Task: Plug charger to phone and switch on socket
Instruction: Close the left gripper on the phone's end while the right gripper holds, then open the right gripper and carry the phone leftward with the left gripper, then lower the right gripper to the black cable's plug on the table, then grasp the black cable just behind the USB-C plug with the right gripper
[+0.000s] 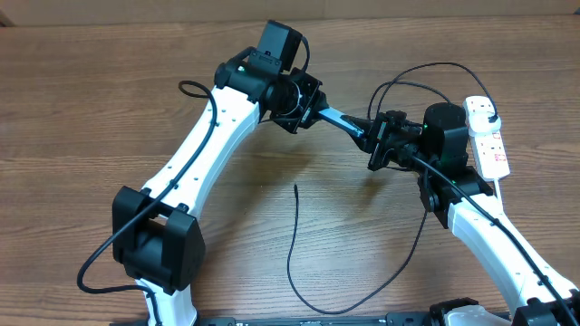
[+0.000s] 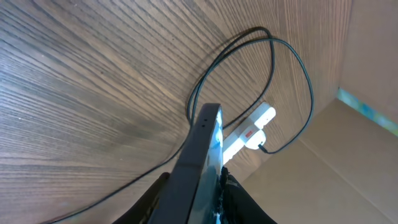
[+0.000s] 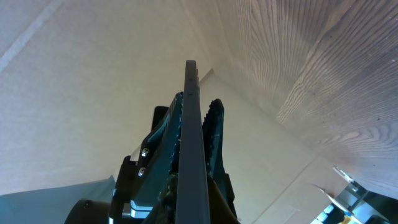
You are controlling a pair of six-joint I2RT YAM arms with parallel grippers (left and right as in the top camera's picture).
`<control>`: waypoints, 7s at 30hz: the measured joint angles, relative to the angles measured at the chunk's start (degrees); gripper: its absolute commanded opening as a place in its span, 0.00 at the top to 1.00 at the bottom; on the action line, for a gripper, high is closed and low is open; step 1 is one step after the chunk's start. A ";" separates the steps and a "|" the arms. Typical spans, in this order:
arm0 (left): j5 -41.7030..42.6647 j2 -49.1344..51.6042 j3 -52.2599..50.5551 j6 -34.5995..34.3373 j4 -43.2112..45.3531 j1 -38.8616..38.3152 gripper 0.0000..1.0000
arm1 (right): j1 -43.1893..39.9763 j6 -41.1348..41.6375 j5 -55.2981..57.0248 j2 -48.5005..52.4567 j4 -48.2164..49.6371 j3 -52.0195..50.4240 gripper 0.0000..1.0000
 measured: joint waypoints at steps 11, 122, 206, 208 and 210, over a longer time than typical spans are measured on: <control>-0.63 0.00 0.00 0.00 0.00 -0.35 0.68 | 0.00 -0.02 -0.11 0.00 0.39 0.00 0.96; 23.76 0.00 0.57 46.84 -11.50 24.17 0.96 | 0.31 -32.28 -2.05 0.37 1.68 0.09 0.00; 39.56 0.00 0.55 69.53 -7.74 37.75 0.95 | 35.98 -74.99 44.94 33.18 -48.37 25.77 0.02; 39.56 0.00 0.57 69.53 -7.74 37.99 0.96 | 35.98 -75.10 45.29 33.79 -49.11 26.53 0.04; 39.54 0.00 0.57 69.53 -7.74 38.14 0.96 | 35.98 -75.30 45.70 35.04 -50.56 28.24 0.06</control>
